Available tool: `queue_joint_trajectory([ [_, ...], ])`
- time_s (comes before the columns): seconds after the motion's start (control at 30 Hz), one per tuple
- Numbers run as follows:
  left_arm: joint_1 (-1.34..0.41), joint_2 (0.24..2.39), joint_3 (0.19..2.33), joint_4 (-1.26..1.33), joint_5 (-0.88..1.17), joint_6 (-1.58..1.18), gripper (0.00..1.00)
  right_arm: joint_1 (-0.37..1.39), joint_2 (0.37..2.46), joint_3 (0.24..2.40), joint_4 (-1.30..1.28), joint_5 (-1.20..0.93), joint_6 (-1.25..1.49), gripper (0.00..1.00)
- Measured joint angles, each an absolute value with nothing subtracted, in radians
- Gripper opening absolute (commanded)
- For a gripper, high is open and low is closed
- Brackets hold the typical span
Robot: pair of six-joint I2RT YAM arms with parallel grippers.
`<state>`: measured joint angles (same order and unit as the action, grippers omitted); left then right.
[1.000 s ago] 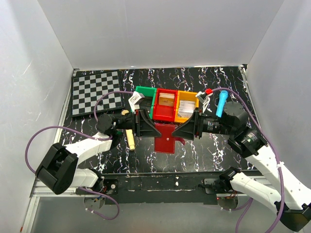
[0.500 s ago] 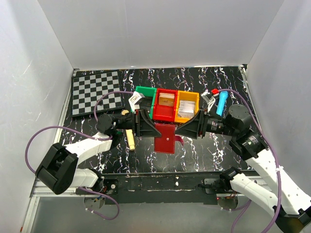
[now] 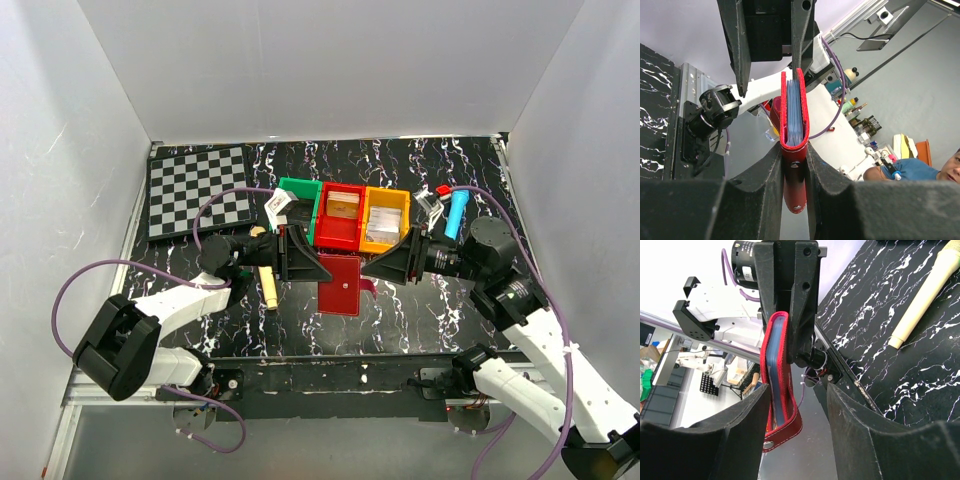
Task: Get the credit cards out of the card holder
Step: Open the card holder.
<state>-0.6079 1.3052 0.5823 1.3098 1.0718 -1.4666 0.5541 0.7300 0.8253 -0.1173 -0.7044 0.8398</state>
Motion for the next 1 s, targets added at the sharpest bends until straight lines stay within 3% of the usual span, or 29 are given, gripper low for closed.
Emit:
queue_joint_trajectory([
  [0.77, -0.624, 1.329, 0.627, 1.31, 1.062, -1.458, 0.0, 0.559, 0.797, 0.822, -0.103, -0.793, 0.842, 0.49],
  [0.93, -0.646, 1.355, 0.656, 1.309, 1.062, -1.436, 0.0, 0.568, 0.807, 0.823, -0.104, -0.81, 0.835, 0.43],
  [1.0, -0.651, 1.356, 0.656, 1.309, 1.062, -1.429, 0.0, 0.57, 0.807, 0.824, -0.104, -0.815, 0.834, 0.36],
])
